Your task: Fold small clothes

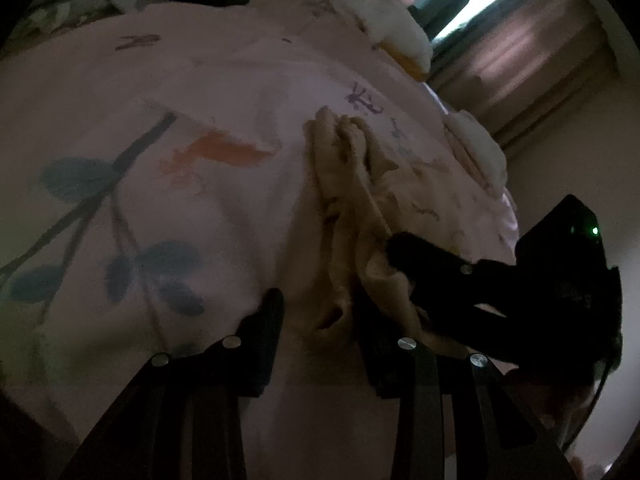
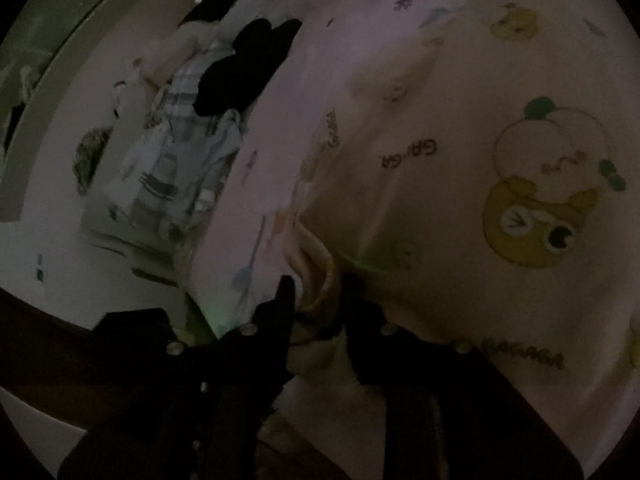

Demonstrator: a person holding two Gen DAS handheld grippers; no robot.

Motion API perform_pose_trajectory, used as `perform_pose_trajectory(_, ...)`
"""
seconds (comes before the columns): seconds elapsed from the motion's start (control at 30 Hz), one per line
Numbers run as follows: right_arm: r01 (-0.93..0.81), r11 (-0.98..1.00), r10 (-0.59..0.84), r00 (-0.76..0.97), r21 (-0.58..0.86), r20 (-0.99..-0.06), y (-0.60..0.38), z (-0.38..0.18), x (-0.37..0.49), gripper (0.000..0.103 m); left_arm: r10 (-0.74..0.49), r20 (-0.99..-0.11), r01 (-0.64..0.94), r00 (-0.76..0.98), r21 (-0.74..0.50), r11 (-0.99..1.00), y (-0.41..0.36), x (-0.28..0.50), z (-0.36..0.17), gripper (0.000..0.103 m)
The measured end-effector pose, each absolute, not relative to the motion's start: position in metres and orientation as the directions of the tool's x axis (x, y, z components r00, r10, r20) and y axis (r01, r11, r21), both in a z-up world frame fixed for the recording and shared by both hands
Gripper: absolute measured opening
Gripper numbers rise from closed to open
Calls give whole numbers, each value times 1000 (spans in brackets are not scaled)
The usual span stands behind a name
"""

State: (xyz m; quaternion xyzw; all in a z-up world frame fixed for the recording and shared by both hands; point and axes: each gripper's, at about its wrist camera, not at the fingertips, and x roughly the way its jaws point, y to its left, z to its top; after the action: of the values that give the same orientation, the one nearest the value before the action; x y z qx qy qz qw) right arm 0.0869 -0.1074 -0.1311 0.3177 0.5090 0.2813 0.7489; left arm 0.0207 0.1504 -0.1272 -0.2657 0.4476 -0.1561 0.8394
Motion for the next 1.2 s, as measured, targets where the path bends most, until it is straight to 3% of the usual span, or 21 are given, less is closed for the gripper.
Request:
perform_pose_trajectory(0.07,-103,637,750,313,764,-583,-109,-125,85,38,-474,-676,12,564,-567,823,157,14,-121,38)
perform_pose_trajectory(0.2,-174,657,747,287,734,-600,-91,-123,68,38,-324,-724,-44,609,-439,898,160,7,-108,38)
perform_pose_trajectory(0.47,-261,669,742,277,696,-610,-82,-108,50,38,-235,-741,-37,628,-330,943,145,11,-92,38)
perform_pose_trajectory(0.67,-224,686,709,419,692,-568,-115,-84,71,39,-248,-716,-41,653,-361,932,156,1,-88,40)
perform_pose_trajectory(0.73,-177,672,717,397,719,-572,-115,-93,94,38,-245,-720,-55,650,-366,929,159,1,-90,40)
perform_pose_trajectory(0.87,-125,664,731,316,737,-605,-84,-123,118,27,-223,-725,-90,652,-365,927,170,3,-92,40)
perform_pose_trajectory(1.03,-190,674,734,281,714,-618,-58,-125,105,26,-222,-726,-89,651,-364,927,171,8,-92,40)
perform_pose_trajectory(1.2,-198,612,778,327,766,-537,-88,-95,101,28,-250,-707,-53,662,-376,925,162,11,-86,40)
